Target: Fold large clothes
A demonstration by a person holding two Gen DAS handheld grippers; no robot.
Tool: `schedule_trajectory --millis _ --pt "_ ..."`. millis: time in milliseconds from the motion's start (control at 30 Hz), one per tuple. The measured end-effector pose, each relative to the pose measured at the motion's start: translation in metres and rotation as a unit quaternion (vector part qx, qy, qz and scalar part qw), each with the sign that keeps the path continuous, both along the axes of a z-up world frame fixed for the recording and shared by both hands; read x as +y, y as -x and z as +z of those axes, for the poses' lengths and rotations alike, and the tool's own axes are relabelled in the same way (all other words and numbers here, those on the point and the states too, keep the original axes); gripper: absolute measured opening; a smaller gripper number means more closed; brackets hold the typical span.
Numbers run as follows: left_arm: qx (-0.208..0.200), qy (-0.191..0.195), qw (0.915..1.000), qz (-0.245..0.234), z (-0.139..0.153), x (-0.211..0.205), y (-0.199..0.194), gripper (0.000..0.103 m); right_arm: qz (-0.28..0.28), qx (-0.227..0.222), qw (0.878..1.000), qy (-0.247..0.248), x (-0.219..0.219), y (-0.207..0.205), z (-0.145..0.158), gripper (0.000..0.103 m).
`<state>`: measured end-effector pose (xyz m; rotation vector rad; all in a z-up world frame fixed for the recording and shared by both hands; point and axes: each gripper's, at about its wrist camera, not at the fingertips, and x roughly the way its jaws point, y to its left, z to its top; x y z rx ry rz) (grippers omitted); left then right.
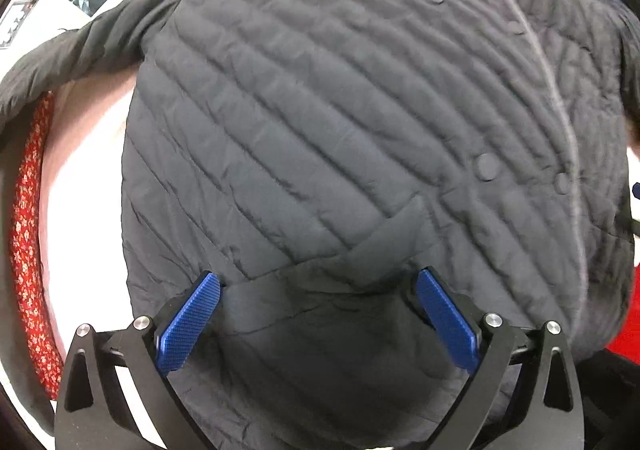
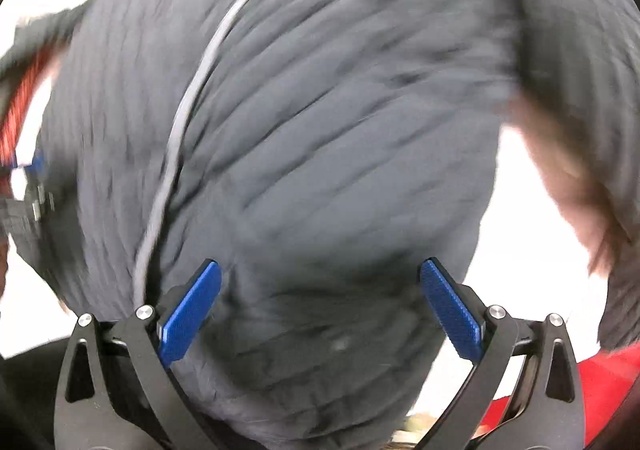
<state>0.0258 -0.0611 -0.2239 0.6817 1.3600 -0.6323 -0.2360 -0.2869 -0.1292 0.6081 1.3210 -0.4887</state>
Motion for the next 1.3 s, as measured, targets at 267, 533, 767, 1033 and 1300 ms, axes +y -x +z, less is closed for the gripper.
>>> schedule_trajectory --millis 267,533,767,1033,1300 --pt "-0.016 0.017 0.999 -0.039 0.023 -0.023 0.012 0.097 -0.236 -0.049 0.97 -0.008 -0.09 0.103 0.025 0.098" --pt "-0.019 0.012 0.9959 -0.088 0.025 -0.051 0.041 0.097 -0.314 -0.071 0.934 0.153 -0.128 0.187 0.103 0.097" --pt "-0.021 0.007 0.9935 -0.112 0.027 -0.071 0.068 0.097 -0.408 -0.068 0.9 0.138 -0.151 0.263 0.095 0.097" --pt "-0.02 0.004 0.9936 -0.111 0.028 -0.07 0.055 0.097 -0.419 -0.064 0.9 0.097 -0.191 0.283 0.039 0.089" --pt "-0.012 -0.001 0.9968 -0.079 0.024 -0.049 0.038 0.097 -0.392 -0.102 0.911 0.074 -0.194 0.271 0.047 0.015"
